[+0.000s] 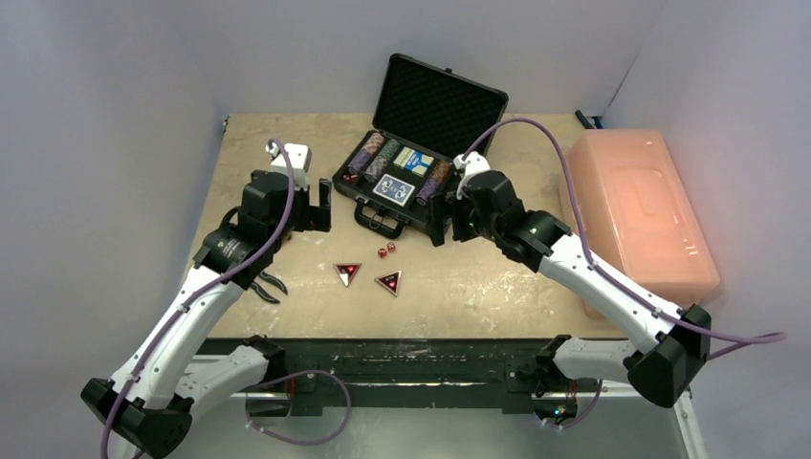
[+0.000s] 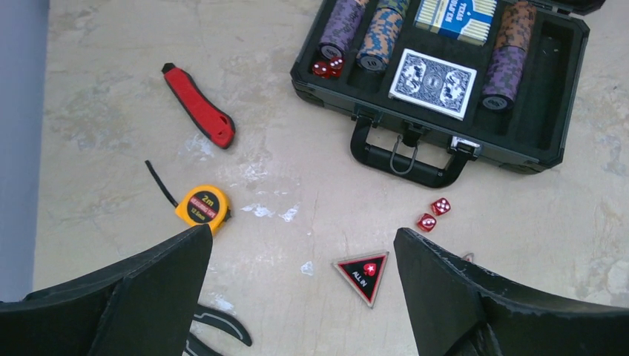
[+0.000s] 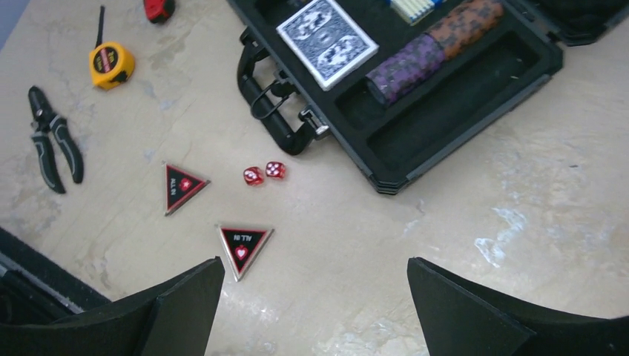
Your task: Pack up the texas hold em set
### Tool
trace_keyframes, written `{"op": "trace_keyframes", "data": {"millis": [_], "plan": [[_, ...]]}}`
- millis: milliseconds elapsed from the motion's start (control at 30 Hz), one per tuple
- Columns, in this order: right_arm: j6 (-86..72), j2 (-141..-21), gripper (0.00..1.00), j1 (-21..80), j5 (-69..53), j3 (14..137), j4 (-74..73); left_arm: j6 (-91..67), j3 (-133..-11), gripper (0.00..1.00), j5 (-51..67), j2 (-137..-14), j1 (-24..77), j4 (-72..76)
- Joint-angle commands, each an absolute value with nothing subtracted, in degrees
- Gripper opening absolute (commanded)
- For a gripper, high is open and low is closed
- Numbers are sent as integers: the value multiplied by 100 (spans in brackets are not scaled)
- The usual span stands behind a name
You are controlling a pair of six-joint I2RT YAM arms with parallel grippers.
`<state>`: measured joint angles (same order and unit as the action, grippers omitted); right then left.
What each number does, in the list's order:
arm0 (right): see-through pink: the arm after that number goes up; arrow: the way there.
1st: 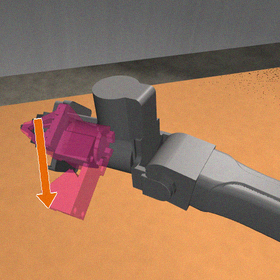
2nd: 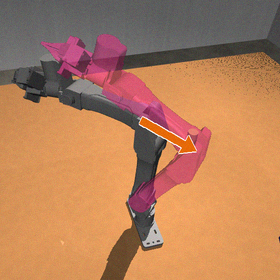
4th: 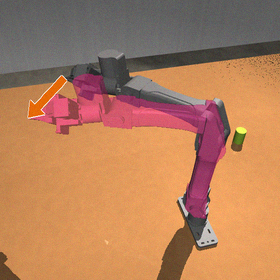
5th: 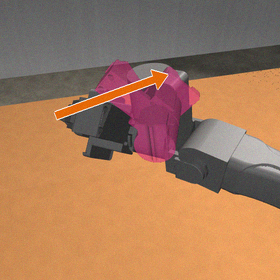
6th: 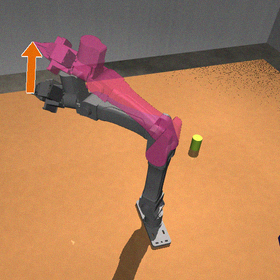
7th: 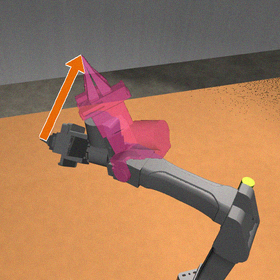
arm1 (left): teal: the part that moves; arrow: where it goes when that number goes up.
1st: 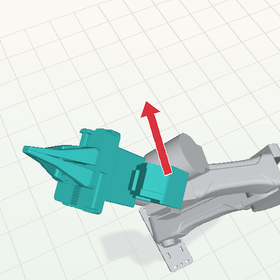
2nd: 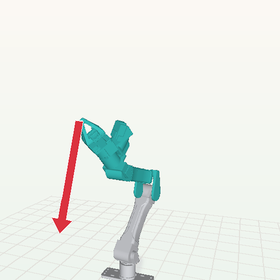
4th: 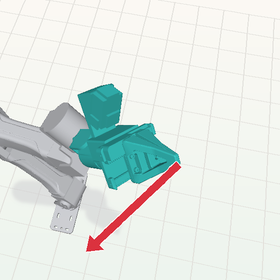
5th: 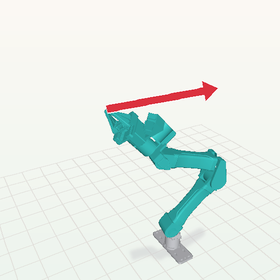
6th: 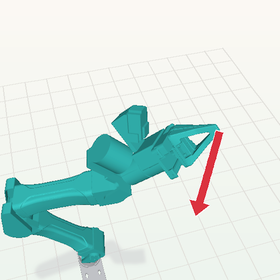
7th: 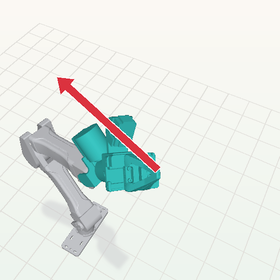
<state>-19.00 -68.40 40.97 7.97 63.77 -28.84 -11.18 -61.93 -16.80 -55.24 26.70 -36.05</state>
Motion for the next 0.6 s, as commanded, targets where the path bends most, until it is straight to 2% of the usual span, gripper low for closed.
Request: {"op": "trace_keyframes", "data": {"millis": [0, 267, 500, 533, 567], "plan": [[-1530, -7123, 99, 4122, 43, 6574, -2502, -1037, -6136, 93, -2181, -5258, 2654, -3343], [-1530, -7967, 99, 4236, -157, 6771, -2425, -1007, -6093, 91, -2711, -5001, 2654, -3338], [-1530, -9161, 99, 4458, 553, 7389, -2740, -980, -6091, 90, -2811, -4942, 2654, -3344], [-2211, -9295, 81, 4499, 594, 7452, -2738, -981, -6091, 90, -2817, -4935, 2654, -3350], [-2352, -9411, 75, 4548, 656, 7498, -2727, -974, -6091, 90, -2828, -4925, 2654, -3349]]}}
